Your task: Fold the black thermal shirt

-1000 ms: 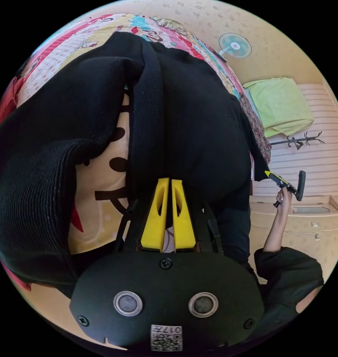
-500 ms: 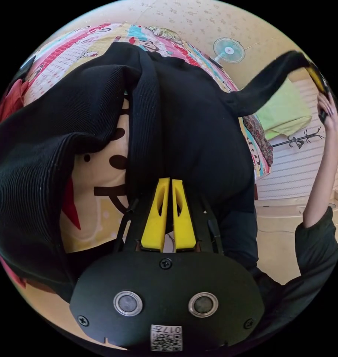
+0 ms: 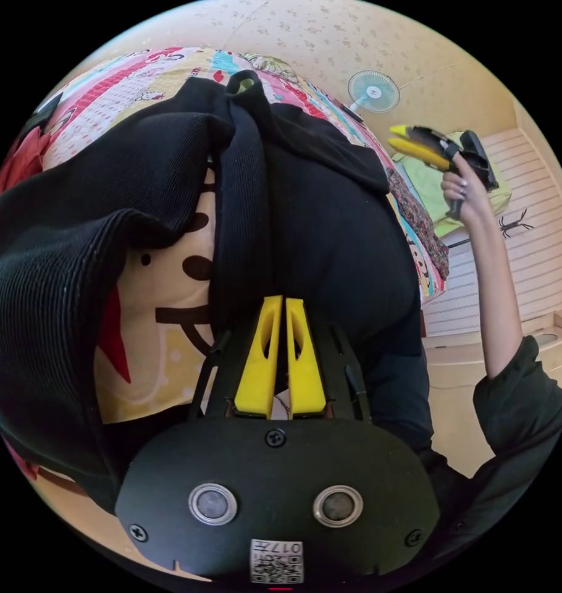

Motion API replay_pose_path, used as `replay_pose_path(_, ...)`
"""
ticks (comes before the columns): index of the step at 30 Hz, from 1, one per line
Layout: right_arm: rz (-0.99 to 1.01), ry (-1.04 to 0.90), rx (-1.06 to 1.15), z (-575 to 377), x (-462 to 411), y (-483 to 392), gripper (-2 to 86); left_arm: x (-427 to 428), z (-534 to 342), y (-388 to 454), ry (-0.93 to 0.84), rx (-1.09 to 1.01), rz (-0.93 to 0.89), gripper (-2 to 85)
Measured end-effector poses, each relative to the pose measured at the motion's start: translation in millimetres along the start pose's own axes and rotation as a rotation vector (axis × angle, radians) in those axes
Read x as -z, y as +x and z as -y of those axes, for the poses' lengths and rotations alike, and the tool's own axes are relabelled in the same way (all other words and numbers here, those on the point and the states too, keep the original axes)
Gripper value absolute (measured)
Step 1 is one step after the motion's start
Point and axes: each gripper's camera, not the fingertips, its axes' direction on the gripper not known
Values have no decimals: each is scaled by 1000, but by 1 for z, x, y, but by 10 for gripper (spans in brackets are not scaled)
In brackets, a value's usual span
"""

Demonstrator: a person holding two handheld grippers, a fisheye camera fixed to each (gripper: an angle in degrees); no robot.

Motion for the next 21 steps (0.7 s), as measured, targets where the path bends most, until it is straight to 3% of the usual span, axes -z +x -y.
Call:
replay_pose_path(1, -111, -93, -41, -5, -26, 21, 64, 0, 0, 1, 4, -2, 4, 3)
replay_pose_path(3, -105, -180, -4, -16, -64, 43, 38, 3, 0, 5, 10, -6, 12, 8)
replay_pose_path(4, -40, -62, -32, -32, -61, 55, 23, 4, 0, 6, 10, 1, 7, 10)
replay_pose_path(7, 154, 57, -142, -60, -61, 85, 11, 16, 9, 4, 11, 42, -89, 32)
replay_pose_path(11, 242, 164, -147, -91, -68, 102, 5, 37, 61, 13, -19, -20, -123, 63)
replay_pose_path(13, 251, 218, -143, -106, -71, 106, 4, 35, 92, 22, -103, -69, -123, 70)
replay_pose_path(17, 268, 265, -124, -121, -78, 113, 3, 12, 139, 51, -537, -182, -193, 108)
replay_pose_path(21, 431, 304, -143, -138, -88, 141, 4, 38, 144, 79, -562, -315, -234, 127)
